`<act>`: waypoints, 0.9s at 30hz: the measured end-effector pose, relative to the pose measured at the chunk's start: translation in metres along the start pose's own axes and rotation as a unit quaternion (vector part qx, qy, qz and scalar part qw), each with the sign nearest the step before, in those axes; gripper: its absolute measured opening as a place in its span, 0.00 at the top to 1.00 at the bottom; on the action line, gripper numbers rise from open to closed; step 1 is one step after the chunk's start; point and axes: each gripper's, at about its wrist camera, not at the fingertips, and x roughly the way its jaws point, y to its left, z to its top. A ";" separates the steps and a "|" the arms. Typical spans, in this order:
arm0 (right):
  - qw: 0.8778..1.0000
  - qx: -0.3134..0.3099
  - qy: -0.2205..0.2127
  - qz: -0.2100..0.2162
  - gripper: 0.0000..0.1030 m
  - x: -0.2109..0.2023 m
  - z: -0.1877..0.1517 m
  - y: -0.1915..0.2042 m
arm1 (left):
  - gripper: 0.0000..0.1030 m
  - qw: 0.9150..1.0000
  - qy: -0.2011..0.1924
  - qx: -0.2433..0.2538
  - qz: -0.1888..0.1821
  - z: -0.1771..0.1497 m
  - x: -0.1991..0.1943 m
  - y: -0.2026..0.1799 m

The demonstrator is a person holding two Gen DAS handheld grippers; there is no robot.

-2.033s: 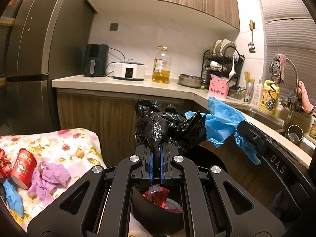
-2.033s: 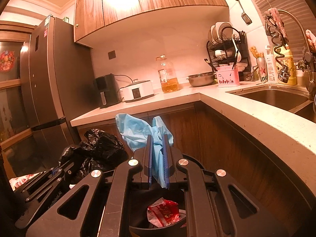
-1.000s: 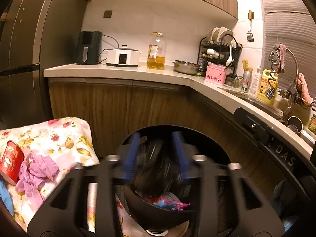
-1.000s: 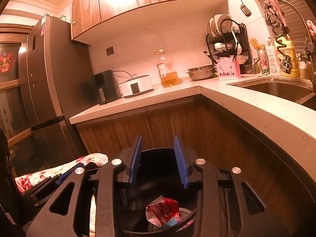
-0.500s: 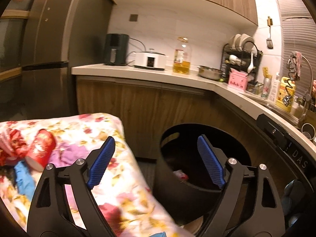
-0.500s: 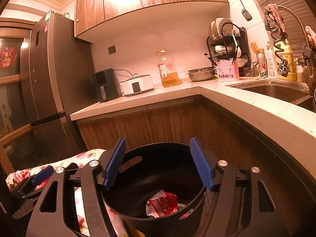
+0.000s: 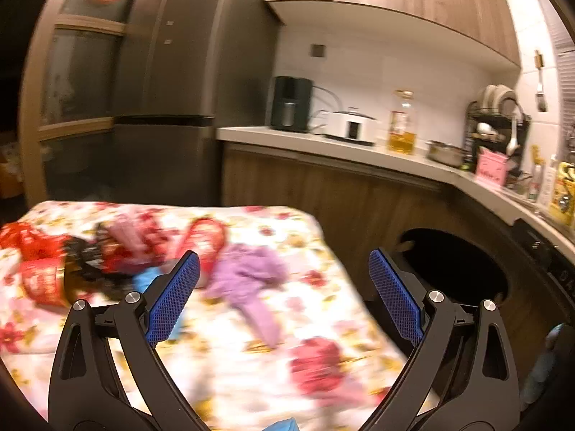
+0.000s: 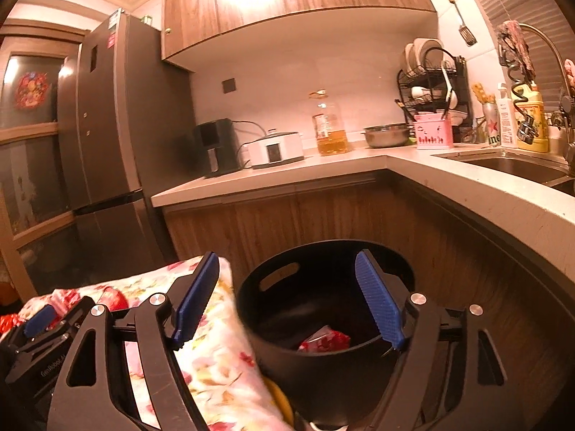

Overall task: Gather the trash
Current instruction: 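Move both open tools back over the remaining trash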

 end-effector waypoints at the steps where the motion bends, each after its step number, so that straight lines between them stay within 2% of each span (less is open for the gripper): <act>1: 1.000 -0.001 0.002 0.005 0.26 -0.001 -0.002 0.005 | 0.09 1.000 0.001 -0.003 0.010 -0.001 -0.002 0.010; 11: 0.998 -0.018 0.024 0.055 0.26 -0.005 -0.026 0.056 | 0.10 0.996 0.000 -0.029 0.082 -0.013 -0.021 0.083; 18: 0.995 -0.046 0.035 0.086 0.26 0.002 -0.044 0.099 | 0.10 0.994 -0.008 -0.035 0.099 -0.014 -0.021 0.115; 24: 0.993 -0.060 0.045 0.097 0.26 0.016 -0.053 0.122 | 0.20 0.995 -0.010 -0.039 0.095 -0.003 0.001 0.132; 27: 0.992 -0.063 0.050 0.098 0.26 0.025 -0.056 0.130 | 0.28 0.995 -0.004 -0.039 0.091 0.003 0.017 0.138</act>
